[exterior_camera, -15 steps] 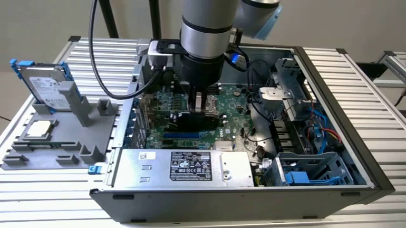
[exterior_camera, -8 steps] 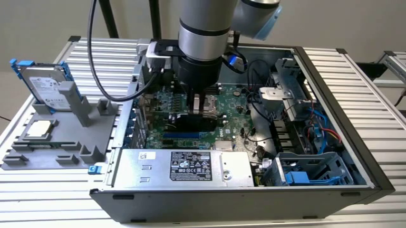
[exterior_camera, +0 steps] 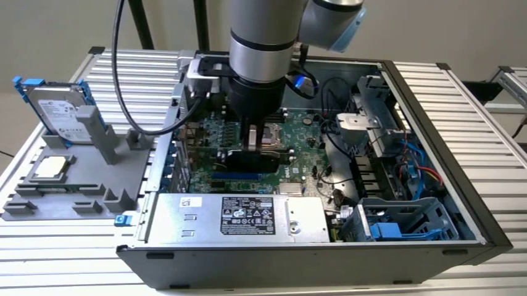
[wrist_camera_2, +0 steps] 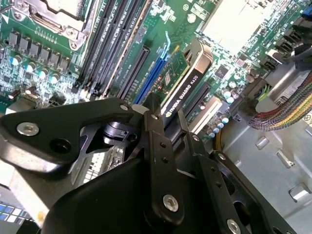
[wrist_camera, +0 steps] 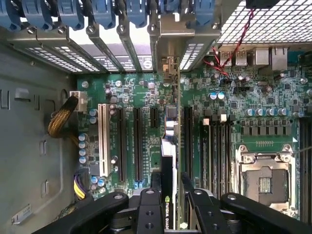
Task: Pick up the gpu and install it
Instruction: 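Insert the gpu into the slot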
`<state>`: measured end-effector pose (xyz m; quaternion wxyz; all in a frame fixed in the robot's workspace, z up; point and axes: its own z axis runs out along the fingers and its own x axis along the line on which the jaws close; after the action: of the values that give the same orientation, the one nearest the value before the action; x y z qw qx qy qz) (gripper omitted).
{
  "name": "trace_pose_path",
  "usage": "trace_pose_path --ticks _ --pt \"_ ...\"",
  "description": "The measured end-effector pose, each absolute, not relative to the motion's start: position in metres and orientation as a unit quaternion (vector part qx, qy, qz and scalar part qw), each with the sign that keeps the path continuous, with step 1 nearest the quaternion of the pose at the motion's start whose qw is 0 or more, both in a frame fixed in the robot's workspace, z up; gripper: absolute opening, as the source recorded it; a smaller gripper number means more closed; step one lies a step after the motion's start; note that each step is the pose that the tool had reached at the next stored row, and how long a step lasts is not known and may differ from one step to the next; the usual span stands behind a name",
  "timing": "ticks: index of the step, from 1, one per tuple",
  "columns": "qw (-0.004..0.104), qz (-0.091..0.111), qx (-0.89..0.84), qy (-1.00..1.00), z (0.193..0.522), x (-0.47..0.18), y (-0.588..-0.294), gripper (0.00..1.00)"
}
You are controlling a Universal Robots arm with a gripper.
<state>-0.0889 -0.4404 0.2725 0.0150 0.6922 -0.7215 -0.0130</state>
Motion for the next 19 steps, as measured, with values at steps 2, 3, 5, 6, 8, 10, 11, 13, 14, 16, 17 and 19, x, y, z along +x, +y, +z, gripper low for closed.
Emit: trace_pose_path --ticks 2,3,5,6,8,10,11,13,14,16,17,19 --pt "0.015 -0.013 0.692 -0.721 0.2715 -0.0899 -0.4404 0.0" --pt "0.015 -0.013 0.692 -0.721 0.2712 -0.0904 -0.4405 0.0" --pt "0.015 -0.013 0.692 -0.721 0.2707 -0.0913 -0.4404 0.0" --pt "0.015 -0.013 0.692 -0.721 0.2705 -0.0916 -0.4404 0.0" --pt "0.015 -0.013 0.692 -0.721 0.2701 -0.0921 -0.4404 0.0" --pt "0.015 -0.013 0.692 -0.721 0.2696 -0.0926 -0.4404 0.0" --pt "0.015 -0.013 0.692 -0.721 0.2694 -0.0928 -0.4404 0.0" --pt "0.015 -0.013 0.692 -0.721 0.2689 -0.0932 -0.4404 0.0" --pt "0.015 -0.013 0.692 -0.721 0.2686 -0.0934 -0.4404 0.0" --pt "0.015 -0.013 0.692 -0.721 0.2685 -0.0935 -0.4404 0.0" --pt "0.015 -0.013 0.692 -0.721 0.2685 -0.0935 -0.4404 0.0" --pt "0.015 -0.013 0.692 -0.721 0.2683 -0.0936 -0.4404 0.0"
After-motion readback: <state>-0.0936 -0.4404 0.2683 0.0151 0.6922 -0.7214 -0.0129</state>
